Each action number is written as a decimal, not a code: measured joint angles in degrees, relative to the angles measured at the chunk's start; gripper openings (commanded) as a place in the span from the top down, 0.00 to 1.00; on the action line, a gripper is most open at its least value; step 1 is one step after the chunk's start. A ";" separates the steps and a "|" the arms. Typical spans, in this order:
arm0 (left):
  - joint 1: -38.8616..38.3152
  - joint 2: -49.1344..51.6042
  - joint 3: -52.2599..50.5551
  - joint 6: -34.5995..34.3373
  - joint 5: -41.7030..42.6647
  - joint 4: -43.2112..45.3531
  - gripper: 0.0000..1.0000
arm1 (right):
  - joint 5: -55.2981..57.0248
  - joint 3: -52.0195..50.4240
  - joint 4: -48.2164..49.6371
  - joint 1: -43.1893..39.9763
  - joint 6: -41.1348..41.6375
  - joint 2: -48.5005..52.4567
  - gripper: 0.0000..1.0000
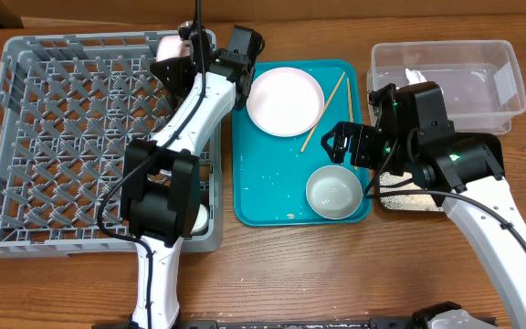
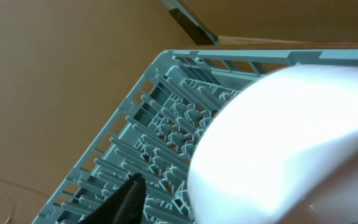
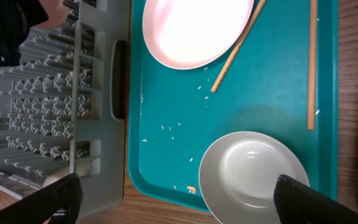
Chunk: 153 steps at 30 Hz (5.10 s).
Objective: Sort waste into correct bins and load items into the dishwasher
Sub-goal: 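Lower the small plate upright into the rack's back row, release, then reach the left gripper to the pale green bowl and grasp its rim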
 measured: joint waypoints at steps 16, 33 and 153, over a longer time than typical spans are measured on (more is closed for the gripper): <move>-3.85 0.00 0.00 6.84 1.18 -0.68 0.24 | 0.00 0.00 0.00 0.00 -0.02 0.00 0.00; -9.22 0.00 0.00 8.70 11.13 -7.28 0.19 | 0.00 0.00 0.00 0.00 0.00 0.00 0.00; -23.41 -3.74 -3.89 -6.45 78.03 -20.17 0.78 | 6.62 13.90 -22.18 -27.98 -2.80 2.05 0.00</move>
